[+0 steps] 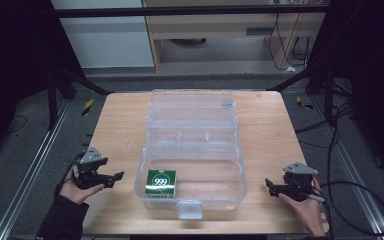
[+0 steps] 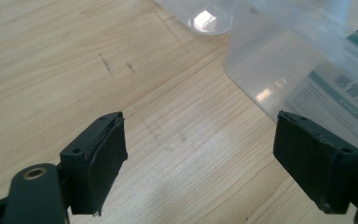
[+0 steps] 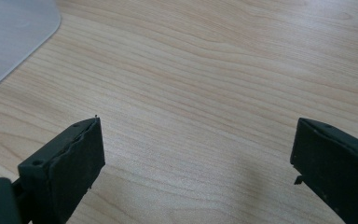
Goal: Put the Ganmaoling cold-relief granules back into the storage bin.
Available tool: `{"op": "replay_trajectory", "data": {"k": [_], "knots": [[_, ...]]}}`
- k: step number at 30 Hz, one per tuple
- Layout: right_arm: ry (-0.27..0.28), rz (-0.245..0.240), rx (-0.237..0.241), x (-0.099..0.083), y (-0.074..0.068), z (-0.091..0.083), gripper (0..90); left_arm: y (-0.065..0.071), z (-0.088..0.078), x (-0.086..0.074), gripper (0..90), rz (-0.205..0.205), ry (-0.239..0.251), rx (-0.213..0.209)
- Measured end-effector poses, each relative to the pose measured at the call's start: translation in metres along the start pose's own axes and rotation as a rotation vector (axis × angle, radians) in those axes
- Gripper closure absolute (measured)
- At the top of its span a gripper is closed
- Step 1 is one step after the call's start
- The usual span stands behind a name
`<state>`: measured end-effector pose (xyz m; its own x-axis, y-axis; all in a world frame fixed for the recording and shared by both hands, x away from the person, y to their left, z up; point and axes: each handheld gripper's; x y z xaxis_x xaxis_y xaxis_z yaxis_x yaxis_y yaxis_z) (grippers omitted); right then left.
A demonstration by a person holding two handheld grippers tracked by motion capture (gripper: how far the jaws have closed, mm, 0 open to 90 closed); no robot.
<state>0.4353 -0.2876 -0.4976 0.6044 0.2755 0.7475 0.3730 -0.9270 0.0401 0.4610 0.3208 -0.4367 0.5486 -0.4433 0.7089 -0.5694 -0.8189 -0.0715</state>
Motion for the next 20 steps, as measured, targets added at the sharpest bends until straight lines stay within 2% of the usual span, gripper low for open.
{"op": "replay_trajectory", "data": {"k": [2, 7, 15, 17, 20], "knots": [[0.001, 0.003, 0.001, 0.0, 0.0, 0.0, 3.3, 0.0, 0.004, -0.004, 16.4, -0.013, -0.014, 0.041], [0.006, 0.005, 0.001, -0.001, 0.002, 0.0, 3.4, -0.003, 0.009, -0.011, 15.5, -0.042, -0.029, 0.093], [0.005, 0.029, -0.006, -0.001, 0.004, -0.001, 3.0, -0.009, 0.012, -0.023, 15.1, -0.135, 0.0, 0.183], [0.008, 0.029, -0.012, -0.001, 0.005, -0.001, 3.0, -0.011, 0.013, -0.026, 15.1, -0.166, 0.01, 0.194], [0.007, 0.037, -0.013, -0.001, 0.005, -0.002, 2.9, -0.012, 0.013, -0.031, 15.0, -0.186, 0.015, 0.21]]}}
Point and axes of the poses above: each handheld gripper's, and its own axes: z roughly forward along the jaws, x roughly out of its top, y roughly to its right, and after that the axes turned 3 degrees about x, right-handed
